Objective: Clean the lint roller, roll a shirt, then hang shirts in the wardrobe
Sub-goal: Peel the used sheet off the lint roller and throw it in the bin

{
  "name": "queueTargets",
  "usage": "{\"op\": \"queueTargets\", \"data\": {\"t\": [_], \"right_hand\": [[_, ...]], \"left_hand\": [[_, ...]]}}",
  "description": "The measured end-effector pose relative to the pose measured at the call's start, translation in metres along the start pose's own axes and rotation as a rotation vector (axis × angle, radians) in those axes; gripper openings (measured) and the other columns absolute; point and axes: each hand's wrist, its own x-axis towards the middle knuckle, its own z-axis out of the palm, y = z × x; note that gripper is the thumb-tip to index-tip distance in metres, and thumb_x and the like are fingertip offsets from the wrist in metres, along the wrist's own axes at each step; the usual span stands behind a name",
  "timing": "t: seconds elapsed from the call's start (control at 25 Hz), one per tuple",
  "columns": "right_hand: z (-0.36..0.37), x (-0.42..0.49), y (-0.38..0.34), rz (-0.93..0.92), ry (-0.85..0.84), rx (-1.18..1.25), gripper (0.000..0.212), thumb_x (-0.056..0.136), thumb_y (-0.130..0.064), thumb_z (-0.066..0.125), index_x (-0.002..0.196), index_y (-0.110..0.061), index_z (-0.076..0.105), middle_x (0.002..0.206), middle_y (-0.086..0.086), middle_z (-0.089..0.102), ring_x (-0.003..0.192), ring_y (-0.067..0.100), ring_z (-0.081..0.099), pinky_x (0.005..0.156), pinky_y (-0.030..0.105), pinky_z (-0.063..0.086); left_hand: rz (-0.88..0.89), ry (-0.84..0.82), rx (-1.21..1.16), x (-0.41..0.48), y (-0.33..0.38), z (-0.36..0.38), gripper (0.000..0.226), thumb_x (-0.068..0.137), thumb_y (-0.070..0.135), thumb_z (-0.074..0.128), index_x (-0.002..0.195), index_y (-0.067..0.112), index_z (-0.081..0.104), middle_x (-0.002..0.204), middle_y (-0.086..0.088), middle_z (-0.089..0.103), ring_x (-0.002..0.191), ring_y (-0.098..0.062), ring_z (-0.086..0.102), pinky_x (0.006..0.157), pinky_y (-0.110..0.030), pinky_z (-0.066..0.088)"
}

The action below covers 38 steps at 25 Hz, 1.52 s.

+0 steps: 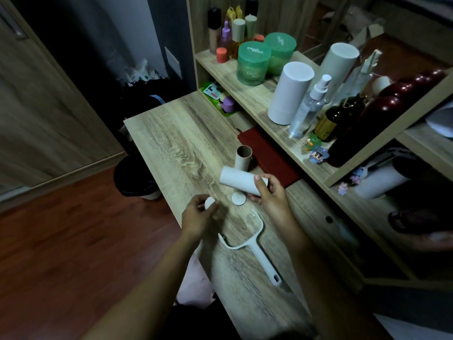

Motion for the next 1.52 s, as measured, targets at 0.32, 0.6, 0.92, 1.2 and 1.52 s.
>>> {"op": "queueTargets", "data": {"t": [0.32,0.6,0.92,1.2,1.52], "right_hand": [[-0.001,-0.007,-0.013,-0.028,0.059,0.052,0.013,0.093,-0.019,0.053,0.102,-0.010,0.052,0.096,0.000,0.058,0.080,0.009,0.062,0.062,0.016,0.054],[0.006,-0.010,-0.017,-0.068,0.095,0.049,0.015,0.093,-0.020,0.053,0.104,-0.012,0.054,0.098,-0.003,0.059,0.083,0.009,0.065,0.062,0.015,0.052],[0.114,0.006,-0.019,-0.077,0.003,0.072,0.007,0.092,-0.023,0.053,0.099,-0.021,0.056,0.109,0.001,0.058,0.100,0.022,0.062,0.065,0.017,0.054],[0.306,0.063,0.014,-0.024,-0.115,-0.134,0.028,0.082,-0.015,0.068,0.104,-0.015,0.050,0.100,-0.001,0.054,0.083,0.004,0.060,0.066,0.018,0.052],[0.457,0.174,0.134,0.104,-0.310,-0.479,0.059,0.077,-0.045,0.063,0.127,-0.018,0.050,0.119,0.000,0.055,0.095,0.007,0.056,0.078,0.013,0.048]], "left_hand": [[0.301,-0.097,0.589,0.005,-0.015,0.014,0.047,0.072,0.009,0.072,0.117,0.008,0.059,0.117,-0.014,0.056,0.109,-0.030,0.052,0.091,-0.028,0.036],[0.378,-0.029,0.470,0.005,-0.011,0.002,0.050,0.076,0.011,0.068,0.123,0.007,0.052,0.126,-0.012,0.051,0.115,-0.027,0.048,0.092,-0.022,0.031],[0.266,0.276,0.132,0.081,0.043,-0.106,0.040,0.092,0.021,0.054,0.130,0.007,0.051,0.128,-0.011,0.059,0.113,-0.017,0.056,0.082,-0.009,0.032],[0.097,0.331,0.220,0.226,0.011,-0.288,0.042,0.093,0.022,0.051,0.130,0.003,0.050,0.130,-0.018,0.057,0.120,-0.029,0.054,0.099,-0.030,0.039],[-0.054,0.239,0.368,0.412,-0.072,-0.368,0.048,0.094,0.026,0.049,0.134,0.000,0.045,0.135,-0.022,0.051,0.123,-0.035,0.051,0.100,-0.034,0.038]]}}
